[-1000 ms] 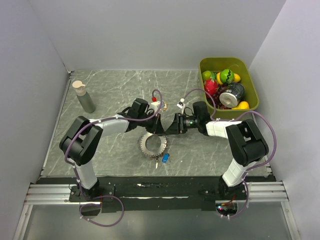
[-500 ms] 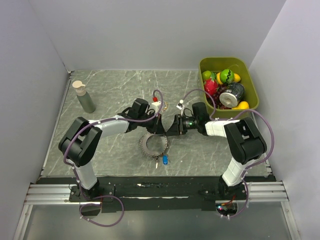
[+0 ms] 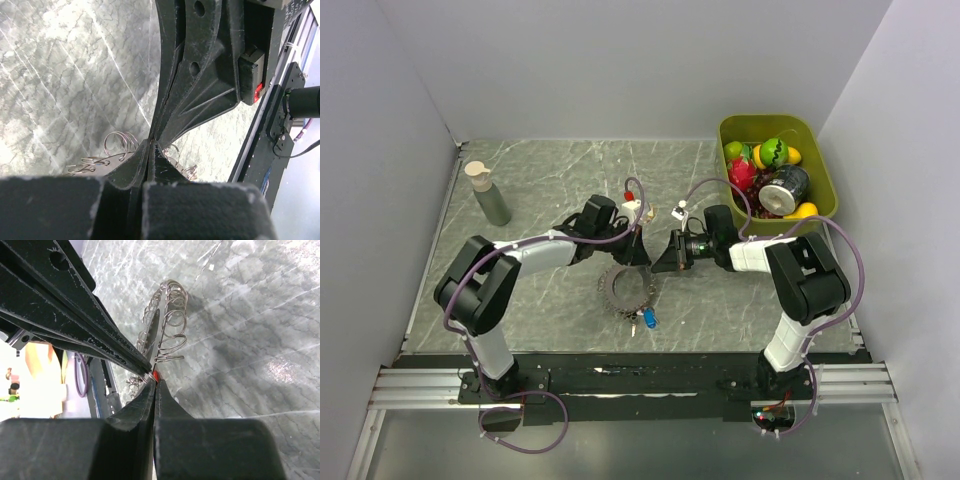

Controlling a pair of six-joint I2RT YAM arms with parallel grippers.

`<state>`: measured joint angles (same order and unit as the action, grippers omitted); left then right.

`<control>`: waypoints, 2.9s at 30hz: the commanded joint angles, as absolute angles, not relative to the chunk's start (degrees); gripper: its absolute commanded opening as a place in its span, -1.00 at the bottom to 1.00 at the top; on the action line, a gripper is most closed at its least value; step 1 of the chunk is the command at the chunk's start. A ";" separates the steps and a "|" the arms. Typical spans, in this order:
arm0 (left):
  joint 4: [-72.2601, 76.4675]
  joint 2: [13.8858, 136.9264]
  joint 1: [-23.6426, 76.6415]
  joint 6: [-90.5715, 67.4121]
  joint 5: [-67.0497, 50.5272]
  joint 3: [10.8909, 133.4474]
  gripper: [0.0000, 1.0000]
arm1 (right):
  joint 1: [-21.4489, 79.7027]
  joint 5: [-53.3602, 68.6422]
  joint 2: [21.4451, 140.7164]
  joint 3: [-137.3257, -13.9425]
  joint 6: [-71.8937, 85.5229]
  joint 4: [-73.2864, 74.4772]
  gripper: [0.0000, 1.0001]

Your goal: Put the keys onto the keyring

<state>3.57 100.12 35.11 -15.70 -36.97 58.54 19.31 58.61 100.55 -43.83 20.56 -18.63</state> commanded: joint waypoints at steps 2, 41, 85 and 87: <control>5.19 96.51 36.47 -16.00 -40.26 61.00 -0.98 | 19.86 57.22 99.94 -44.12 20.39 -23.03 -1.00; 4.22 100.02 36.30 -20.04 -27.27 58.80 0.35 | 16.61 43.68 95.80 -40.78 25.31 -21.10 -0.02; 6.68 113.03 34.63 -28.83 -24.61 63.63 -0.98 | 16.00 43.24 96.07 -41.92 24.43 -17.84 -0.03; 6.59 111.63 34.63 -27.34 -24.79 63.55 -0.98 | 15.91 43.59 95.28 -41.92 24.26 -17.84 -0.03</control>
<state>6.35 112.31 34.54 -29.45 -25.58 62.59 16.53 42.96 97.43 -41.01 24.80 -16.84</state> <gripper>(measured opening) 0.025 0.487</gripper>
